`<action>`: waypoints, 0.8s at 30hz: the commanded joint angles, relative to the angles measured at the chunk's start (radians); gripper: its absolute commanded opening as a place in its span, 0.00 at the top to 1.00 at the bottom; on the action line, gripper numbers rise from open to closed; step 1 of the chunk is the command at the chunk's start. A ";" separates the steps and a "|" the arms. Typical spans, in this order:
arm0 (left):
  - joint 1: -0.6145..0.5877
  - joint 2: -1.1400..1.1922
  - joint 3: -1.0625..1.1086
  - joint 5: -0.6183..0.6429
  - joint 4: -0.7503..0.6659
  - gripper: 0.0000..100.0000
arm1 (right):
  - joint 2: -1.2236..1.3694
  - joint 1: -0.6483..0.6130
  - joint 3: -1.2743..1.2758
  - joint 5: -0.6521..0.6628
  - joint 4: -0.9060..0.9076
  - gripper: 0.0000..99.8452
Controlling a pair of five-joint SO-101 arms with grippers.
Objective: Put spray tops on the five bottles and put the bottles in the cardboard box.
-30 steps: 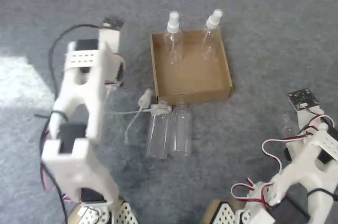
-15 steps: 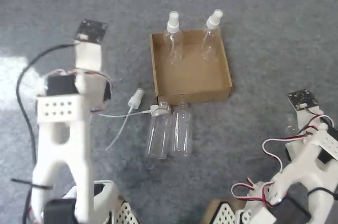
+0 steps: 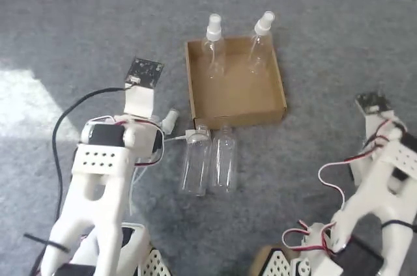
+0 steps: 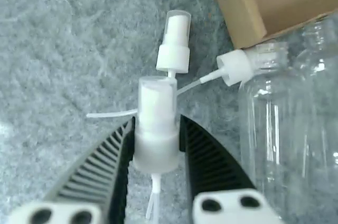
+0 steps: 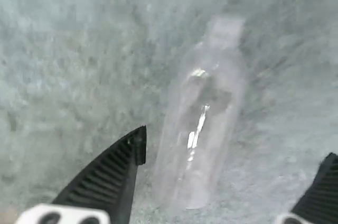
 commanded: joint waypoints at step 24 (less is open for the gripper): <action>0.000 -0.112 0.024 0.005 -0.023 0.99 | 0.522 -0.047 -0.384 -0.089 0.047 0.75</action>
